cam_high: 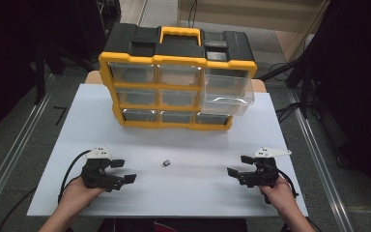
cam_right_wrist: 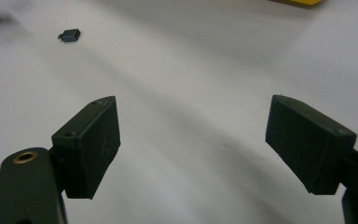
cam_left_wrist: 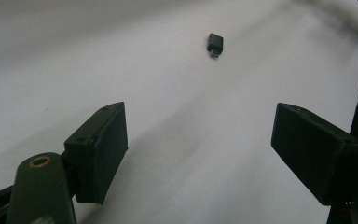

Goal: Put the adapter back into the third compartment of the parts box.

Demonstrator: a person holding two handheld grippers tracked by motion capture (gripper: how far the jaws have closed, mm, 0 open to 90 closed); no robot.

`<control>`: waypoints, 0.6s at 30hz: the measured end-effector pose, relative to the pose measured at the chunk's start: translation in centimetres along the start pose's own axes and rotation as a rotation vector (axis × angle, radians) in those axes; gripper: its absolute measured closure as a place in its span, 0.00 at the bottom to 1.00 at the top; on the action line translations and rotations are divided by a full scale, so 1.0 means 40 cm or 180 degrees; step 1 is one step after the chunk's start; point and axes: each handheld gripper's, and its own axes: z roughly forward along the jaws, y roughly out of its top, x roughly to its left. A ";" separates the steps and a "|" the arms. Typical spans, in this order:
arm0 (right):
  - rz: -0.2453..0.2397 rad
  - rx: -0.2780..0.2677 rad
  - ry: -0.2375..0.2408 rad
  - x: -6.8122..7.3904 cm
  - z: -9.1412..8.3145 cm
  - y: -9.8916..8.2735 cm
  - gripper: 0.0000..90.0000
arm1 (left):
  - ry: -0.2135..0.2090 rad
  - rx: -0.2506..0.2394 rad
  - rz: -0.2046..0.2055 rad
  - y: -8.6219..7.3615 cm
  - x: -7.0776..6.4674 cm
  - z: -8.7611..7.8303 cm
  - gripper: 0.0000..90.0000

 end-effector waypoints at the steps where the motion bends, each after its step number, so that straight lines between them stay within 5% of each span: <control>1: -0.0001 0.0005 0.0007 0.000 0.000 0.000 0.18 | 0.0007 0.0004 -0.0003 0.000 0.002 -0.002 0.22; 18: -0.0055 0.0061 0.0123 0.007 0.007 0.003 0.18 | -0.0026 0.0057 0.0036 0.000 0.002 -0.003 0.23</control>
